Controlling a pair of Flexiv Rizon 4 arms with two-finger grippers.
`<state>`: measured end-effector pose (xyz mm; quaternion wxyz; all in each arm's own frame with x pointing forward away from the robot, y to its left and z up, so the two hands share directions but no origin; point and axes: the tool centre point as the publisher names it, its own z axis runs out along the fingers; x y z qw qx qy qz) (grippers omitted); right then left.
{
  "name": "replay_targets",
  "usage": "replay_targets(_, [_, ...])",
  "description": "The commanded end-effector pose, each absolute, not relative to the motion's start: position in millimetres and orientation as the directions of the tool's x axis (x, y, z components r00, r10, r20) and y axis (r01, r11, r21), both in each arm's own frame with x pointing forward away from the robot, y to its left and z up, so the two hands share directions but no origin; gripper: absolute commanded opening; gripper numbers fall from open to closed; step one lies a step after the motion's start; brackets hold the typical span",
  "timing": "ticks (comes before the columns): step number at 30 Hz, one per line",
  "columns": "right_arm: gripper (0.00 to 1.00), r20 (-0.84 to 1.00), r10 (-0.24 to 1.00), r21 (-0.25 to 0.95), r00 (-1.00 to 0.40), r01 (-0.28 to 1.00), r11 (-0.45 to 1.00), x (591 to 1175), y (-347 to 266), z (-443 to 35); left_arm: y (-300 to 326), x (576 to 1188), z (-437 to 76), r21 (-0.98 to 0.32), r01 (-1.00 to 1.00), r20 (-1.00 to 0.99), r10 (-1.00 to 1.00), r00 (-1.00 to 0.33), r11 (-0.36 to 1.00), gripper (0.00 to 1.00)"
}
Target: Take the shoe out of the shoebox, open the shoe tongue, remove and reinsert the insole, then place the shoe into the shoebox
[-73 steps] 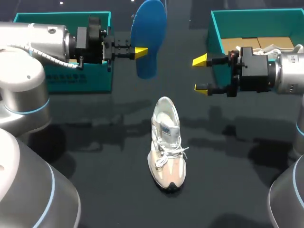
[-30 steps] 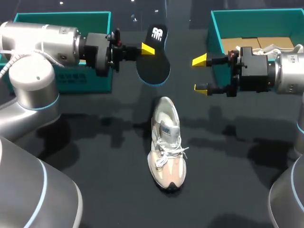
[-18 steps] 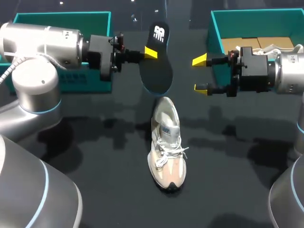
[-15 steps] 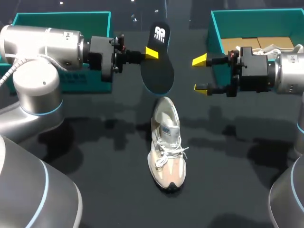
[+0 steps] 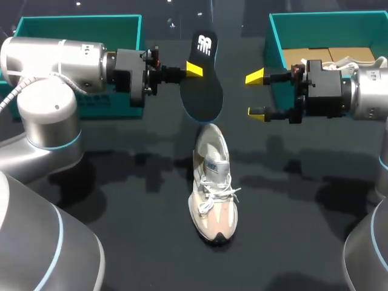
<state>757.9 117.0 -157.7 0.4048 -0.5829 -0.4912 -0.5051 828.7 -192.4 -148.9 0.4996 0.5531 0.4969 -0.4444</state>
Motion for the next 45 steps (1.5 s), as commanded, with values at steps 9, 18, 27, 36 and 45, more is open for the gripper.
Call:
replay_targets(9, [1.00, 0.986, 0.168, 0.023, 0.010, 0.981, -0.191, 757, 118, -157, -192, 826, -153, 0.098, 0.995, -0.989, 0.106, 0.098, -0.003, 0.00])
replay_targets(18, [1.00, 0.984, 0.175, 0.047, -0.018, 0.985, -0.163, 758, 128, -159, -210, 820, -159, 0.082, 0.996, -0.990, 0.108, 0.085, -0.034, 0.00])
replay_targets(27, [1.00, 0.986, 0.157, 0.075, -0.059, 0.992, -0.100, 760, 147, -160, -223, 823, -162, 0.094, 0.994, -0.991, 0.088, 0.098, -0.053, 0.00])
replay_targets(36, [1.00, 0.983, 0.156, 0.111, -0.100, 0.992, -0.061, 764, 160, -161, -232, 826, -164, 0.084, 0.995, -0.993, 0.076, 0.087, -0.048, 0.00])
replay_targets(45, [0.74, 0.983, 0.152, 0.116, -0.107, 0.992, -0.056, 771, 165, -165, -239, 823, -166, 0.070, 0.997, -0.995, 0.065, 0.072, -0.044, 0.00])
